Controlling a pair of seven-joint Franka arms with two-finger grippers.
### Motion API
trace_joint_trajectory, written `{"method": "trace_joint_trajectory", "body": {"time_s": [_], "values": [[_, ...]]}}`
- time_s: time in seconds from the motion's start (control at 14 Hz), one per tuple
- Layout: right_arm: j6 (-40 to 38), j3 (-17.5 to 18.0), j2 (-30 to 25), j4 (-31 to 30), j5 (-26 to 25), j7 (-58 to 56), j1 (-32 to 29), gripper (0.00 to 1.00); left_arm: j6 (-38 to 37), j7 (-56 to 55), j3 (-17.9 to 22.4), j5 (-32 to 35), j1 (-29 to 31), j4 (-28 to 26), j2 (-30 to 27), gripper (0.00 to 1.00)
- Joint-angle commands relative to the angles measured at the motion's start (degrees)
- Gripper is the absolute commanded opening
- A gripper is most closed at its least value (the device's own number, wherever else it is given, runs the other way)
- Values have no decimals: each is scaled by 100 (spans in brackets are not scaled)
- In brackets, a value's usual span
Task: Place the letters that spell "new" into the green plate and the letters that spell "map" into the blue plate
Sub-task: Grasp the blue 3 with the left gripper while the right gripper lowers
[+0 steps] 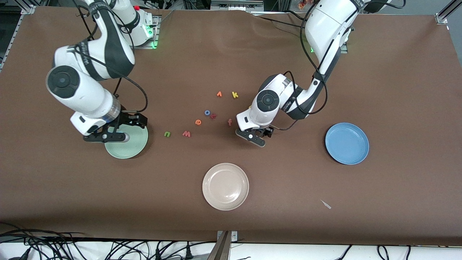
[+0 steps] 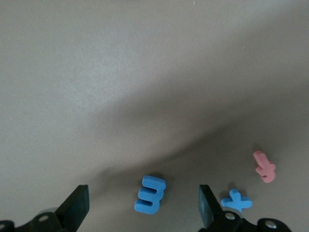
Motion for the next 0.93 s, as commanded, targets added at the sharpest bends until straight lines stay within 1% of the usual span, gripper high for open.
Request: {"method": "trace_joint_trajectory", "body": {"time_s": [0.0, 0.14, 0.21, 0.36, 0.5, 0.57, 0.72, 0.86], "values": [[731, 177, -150, -640, 45, 252, 34, 100, 263, -135, 90, 156, -132, -237, -53, 100], [1144, 186, -124, -912, 53, 261, 34, 100, 282, -135, 90, 165, -150, -246, 8, 100], [1468, 238, -98, -1105, 53, 322, 34, 100, 282, -135, 99, 174, -150, -246, 43, 99], [2276, 283, -62, -1676, 53, 698, 95, 100, 282, -196, 90, 340, -185, -246, 105, 95], [2543, 344, -54, -1906, 53, 997, 122, 100, 282, -503, 82, 673, -194, -238, 167, 89], [2561, 388, -45, -1933, 45, 1121, 122, 100, 282, -591, 82, 709, -194, -229, 167, 81], [2578, 397, 16, -1951, 45, 1183, 192, 100, 273, -610, 73, 710, -185, -229, 158, 61], [2587, 397, 95, -1951, 27, 1411, 201, 100, 264, -628, 73, 710, -176, -220, 158, 52]]}}
